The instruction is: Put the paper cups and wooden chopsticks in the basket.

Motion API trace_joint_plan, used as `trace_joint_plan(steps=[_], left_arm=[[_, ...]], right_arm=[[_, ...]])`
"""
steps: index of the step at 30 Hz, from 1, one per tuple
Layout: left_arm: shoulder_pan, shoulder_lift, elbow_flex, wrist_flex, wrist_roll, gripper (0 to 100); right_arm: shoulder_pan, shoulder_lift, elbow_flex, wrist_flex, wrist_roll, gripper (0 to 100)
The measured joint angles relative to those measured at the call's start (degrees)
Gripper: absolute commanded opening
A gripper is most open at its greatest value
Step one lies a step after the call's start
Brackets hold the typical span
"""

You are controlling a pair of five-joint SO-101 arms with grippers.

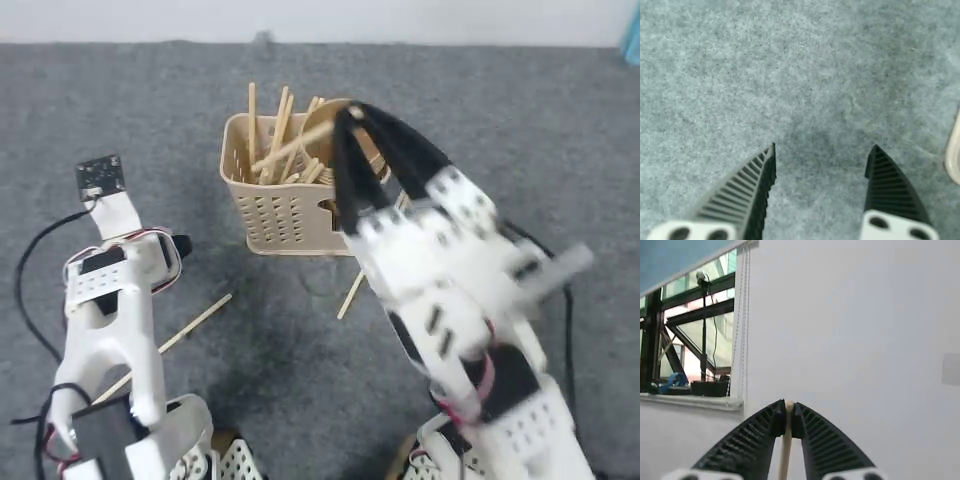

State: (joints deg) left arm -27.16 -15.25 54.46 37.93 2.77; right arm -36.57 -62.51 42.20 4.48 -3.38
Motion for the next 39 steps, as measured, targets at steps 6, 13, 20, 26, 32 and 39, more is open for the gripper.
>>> trace_joint_plan(steps=[6, 13, 20, 26, 32, 39], left_arm=[[0.0, 0.0, 0.0, 0.0, 0.0, 28], [0.0, 0.0, 0.0, 0.0, 0.0, 28], [0.0, 0.0, 0.0, 0.0, 0.0, 28], [0.0, 0.0, 0.0, 0.0, 0.0, 28], [0.0, 0.0, 0.0, 0.0, 0.0, 28], [0.0, 0.0, 0.0, 0.0, 0.0, 28]], right_arm=[[-0.1, 13.4, -8.0, -0.5, 2.5, 0.8], [-0.1, 27.0, -10.1, -0.5, 2.8, 0.8], [-0.2, 37.7, -7.0, -0.8, 2.9, 0.8], [-0.9, 43.2, -7.1, -1.4, 3.1, 1.0], [-1.7, 44.3, -7.6, -1.9, 3.1, 10.2], [-2.5, 45.7, -12.0, 0.4, 3.1, 9.5]])
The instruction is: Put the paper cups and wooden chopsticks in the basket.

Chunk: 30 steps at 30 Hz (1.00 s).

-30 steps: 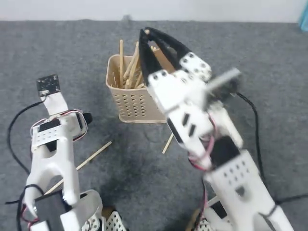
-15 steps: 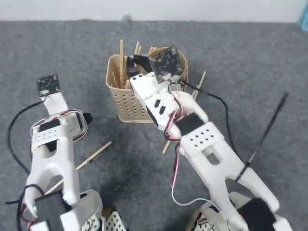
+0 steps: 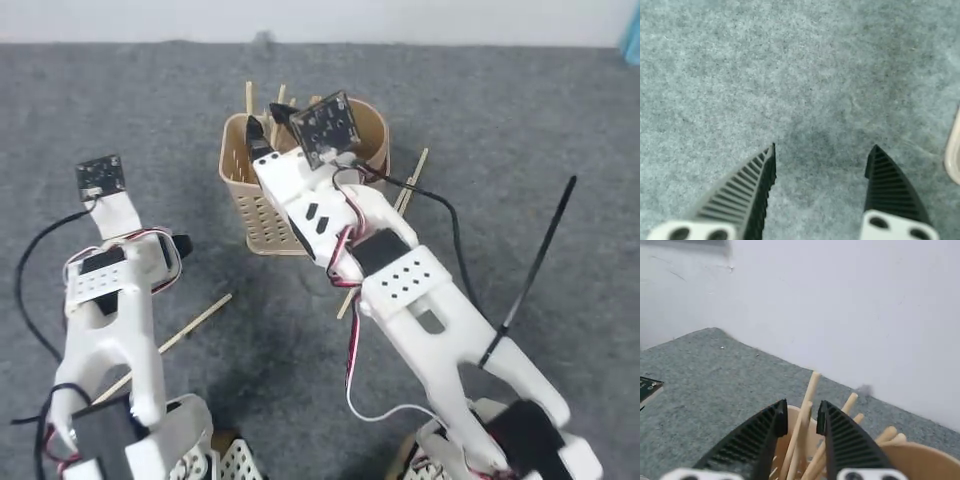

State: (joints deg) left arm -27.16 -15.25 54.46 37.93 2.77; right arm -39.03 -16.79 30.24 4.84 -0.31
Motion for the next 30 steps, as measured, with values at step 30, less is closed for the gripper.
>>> trace_joint_plan(steps=[30], left_arm=[[0.0, 0.0, 0.0, 0.0, 0.0, 28]], right_arm=[[25.1, -26.5, -14.1, 58.6, -22.1, 9.1]])
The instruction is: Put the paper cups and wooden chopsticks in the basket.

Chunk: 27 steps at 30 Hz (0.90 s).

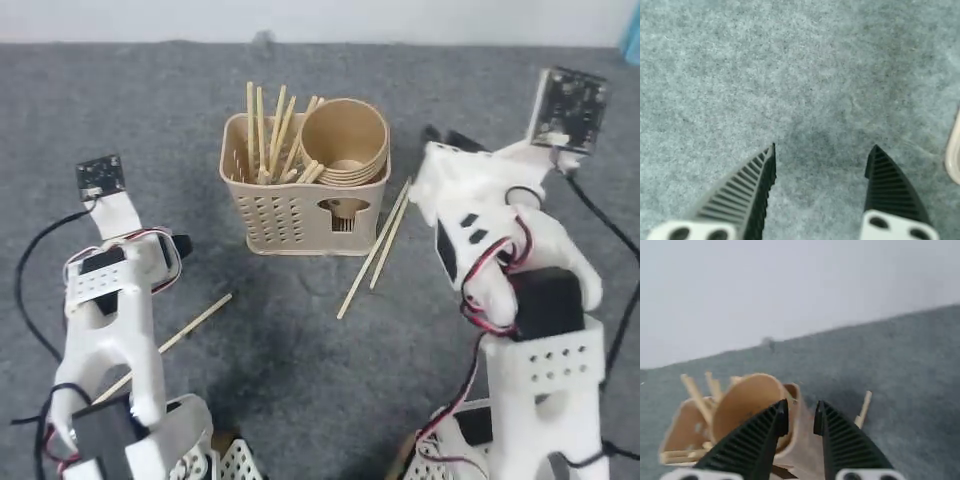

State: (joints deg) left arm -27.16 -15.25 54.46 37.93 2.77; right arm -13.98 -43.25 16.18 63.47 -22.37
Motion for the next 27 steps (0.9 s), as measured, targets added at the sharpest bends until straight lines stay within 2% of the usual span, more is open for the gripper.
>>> trace_joint_plan(steps=[7, 14, 20, 27], left_arm=[[0.0, 0.0, 0.0, 0.0, 0.0, 28], [0.0, 0.0, 0.0, 0.0, 0.0, 28], [0.0, 0.0, 0.0, 0.0, 0.0, 28], [0.0, 0.0, 0.0, 0.0, 0.0, 28]], right_arm=[[2.5, 0.0, 13.0, -1.0, -0.4, 9.1], [3.0, 3.1, 28.2, -15.5, -0.4, 9.1], [7.3, 15.6, 28.5, -20.0, 0.4, 9.1], [10.0, 30.5, 20.9, -20.3, 0.7, 9.1]])
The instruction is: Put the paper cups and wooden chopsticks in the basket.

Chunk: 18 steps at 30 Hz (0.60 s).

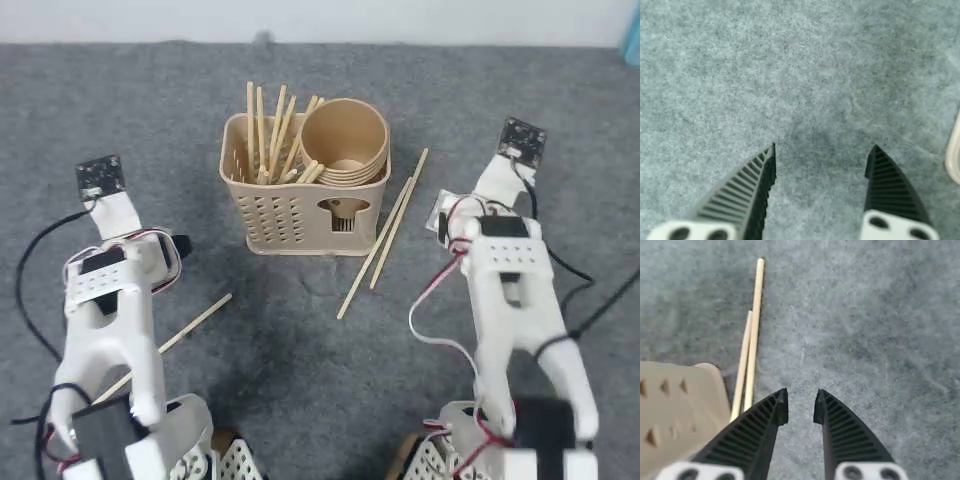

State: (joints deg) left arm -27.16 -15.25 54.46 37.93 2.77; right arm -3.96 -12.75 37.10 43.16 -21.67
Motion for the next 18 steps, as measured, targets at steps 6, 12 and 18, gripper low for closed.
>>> trace_joint_plan(steps=[6, 12, 18], left_arm=[[0.0, 0.0, 0.0, 0.0, 0.0, 28], [0.0, 0.0, 0.0, 0.0, 0.0, 28], [0.0, 0.0, 0.0, 0.0, 0.0, 28]], right_arm=[[0.4, 11.1, -7.6, 0.0, 0.2, 9.1], [0.4, 20.0, -17.1, 0.7, 0.2, 9.1], [0.3, 28.0, -31.9, 9.1, 0.3, 9.1]])
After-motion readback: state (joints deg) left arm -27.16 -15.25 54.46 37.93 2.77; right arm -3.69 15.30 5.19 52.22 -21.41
